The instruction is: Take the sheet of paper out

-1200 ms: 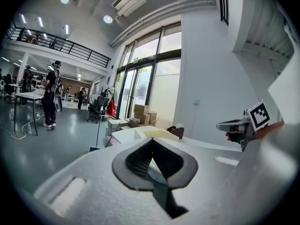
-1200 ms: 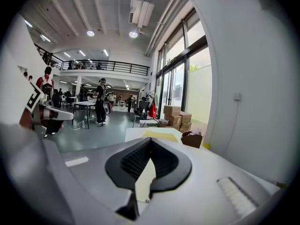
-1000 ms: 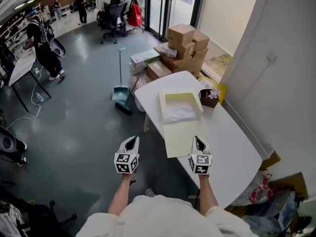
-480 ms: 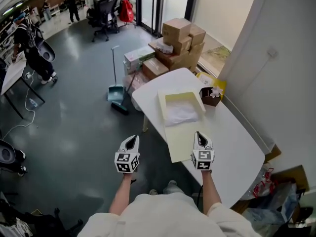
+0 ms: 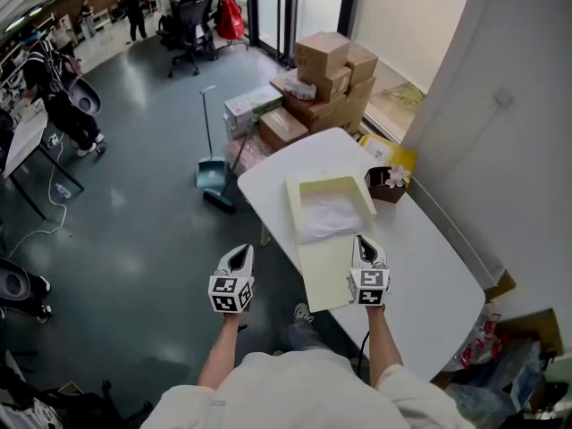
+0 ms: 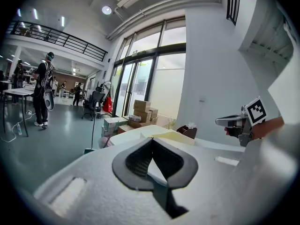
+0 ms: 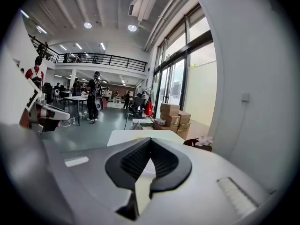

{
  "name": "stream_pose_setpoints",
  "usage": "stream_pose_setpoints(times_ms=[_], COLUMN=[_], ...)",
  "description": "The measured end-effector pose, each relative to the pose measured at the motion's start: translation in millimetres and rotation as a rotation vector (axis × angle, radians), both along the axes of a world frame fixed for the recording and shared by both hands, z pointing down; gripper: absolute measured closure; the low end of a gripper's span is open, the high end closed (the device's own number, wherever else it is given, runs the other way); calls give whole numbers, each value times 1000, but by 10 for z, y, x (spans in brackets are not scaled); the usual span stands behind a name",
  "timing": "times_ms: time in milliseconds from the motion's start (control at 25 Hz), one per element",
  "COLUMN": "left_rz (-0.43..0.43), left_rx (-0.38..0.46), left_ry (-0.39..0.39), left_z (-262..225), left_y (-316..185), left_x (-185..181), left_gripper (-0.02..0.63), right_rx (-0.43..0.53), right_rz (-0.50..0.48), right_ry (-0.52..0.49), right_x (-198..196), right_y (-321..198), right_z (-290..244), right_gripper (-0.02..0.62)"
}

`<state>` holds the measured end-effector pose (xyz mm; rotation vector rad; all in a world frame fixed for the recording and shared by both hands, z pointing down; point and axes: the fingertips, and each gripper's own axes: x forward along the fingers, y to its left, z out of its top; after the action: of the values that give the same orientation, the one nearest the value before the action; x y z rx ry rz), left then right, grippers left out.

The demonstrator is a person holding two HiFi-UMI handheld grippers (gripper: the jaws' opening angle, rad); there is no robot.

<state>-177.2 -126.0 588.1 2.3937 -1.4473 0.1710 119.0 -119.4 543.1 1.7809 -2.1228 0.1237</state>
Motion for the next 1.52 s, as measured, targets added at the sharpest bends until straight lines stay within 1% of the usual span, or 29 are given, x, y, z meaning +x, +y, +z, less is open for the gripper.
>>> stream_pose_setpoints(times_ms=[360, 640, 840, 1000, 1160, 1280, 1520], left_rz=[-34, -57, -83, -80, -61, -51, -20], left_rx=[-12, -16, -14, -27, -44, -64, -75], left_ry=[-27, -68, -80, -89, -106, -115, -96], left_z=[-65, -110, -131, -85, -34, 32, 157], left_y=[-624, -977, -1188, -1230, -1217, -1199, -1281], left_x=[258, 430, 499, 601, 684, 688, 656], left_gripper=[604, 604, 604, 604, 604, 604, 604], right_rx=[-17, -14, -10, -14, -16, -35, -75], right_rz=[-29, -30, -36, -53, -47, -44, -46], right_ry=[-57, -114, -136, -156, -150, -143, -120], right_x=[166, 388, 516, 560, 647, 657, 579], right_y=[-660, -1112, -1345, -1428, -1478, -1461, -1425], right_z=[115, 164, 177, 208, 218, 284, 447], right_gripper=[594, 594, 595, 594, 594, 594, 594])
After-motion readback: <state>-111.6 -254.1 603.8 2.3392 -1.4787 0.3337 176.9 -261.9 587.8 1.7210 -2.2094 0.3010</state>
